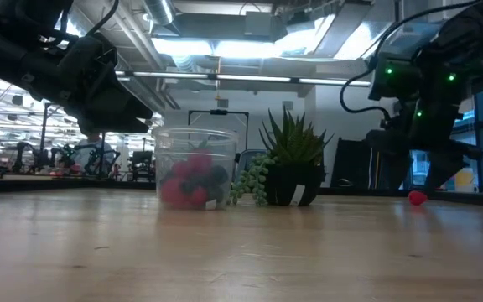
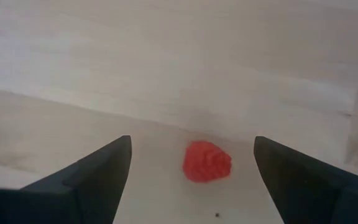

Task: Pick and placing Produce into tupperware
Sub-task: Put the raspberry into the transparent container

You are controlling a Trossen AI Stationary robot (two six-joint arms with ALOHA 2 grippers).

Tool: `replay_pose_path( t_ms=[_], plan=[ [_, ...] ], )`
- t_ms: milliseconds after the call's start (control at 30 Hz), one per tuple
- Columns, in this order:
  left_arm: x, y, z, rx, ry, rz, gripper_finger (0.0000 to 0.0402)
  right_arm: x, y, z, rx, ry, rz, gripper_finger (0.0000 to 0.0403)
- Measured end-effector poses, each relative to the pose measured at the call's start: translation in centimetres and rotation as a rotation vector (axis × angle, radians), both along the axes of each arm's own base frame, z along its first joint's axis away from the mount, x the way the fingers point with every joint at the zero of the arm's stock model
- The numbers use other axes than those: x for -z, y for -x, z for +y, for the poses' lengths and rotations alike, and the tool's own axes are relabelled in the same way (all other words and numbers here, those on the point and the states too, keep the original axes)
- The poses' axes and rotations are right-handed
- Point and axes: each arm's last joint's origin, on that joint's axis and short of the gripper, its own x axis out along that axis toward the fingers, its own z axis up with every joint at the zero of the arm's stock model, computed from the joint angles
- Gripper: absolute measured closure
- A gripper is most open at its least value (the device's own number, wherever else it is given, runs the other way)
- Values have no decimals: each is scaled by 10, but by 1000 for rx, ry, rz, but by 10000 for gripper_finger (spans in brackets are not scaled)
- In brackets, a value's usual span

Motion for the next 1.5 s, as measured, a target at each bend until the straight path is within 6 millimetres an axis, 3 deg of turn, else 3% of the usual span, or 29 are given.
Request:
replay_pose_path(
  t_ms=[167,467,1200,1500],
  plan=[
    [0,0,0,-1,-1,0,166,7,0,-2,7,-7,-55,63],
    [0,0,0,-2,-2,1,166,18,0,-5,13,-29,12,70],
    [0,0,0,4,-25,10,166,18,-2,-5,4,-61,36,272],
    [0,0,0,4,-25,10,166,14,-6,-5,-21,-62,36,285]
  ],
)
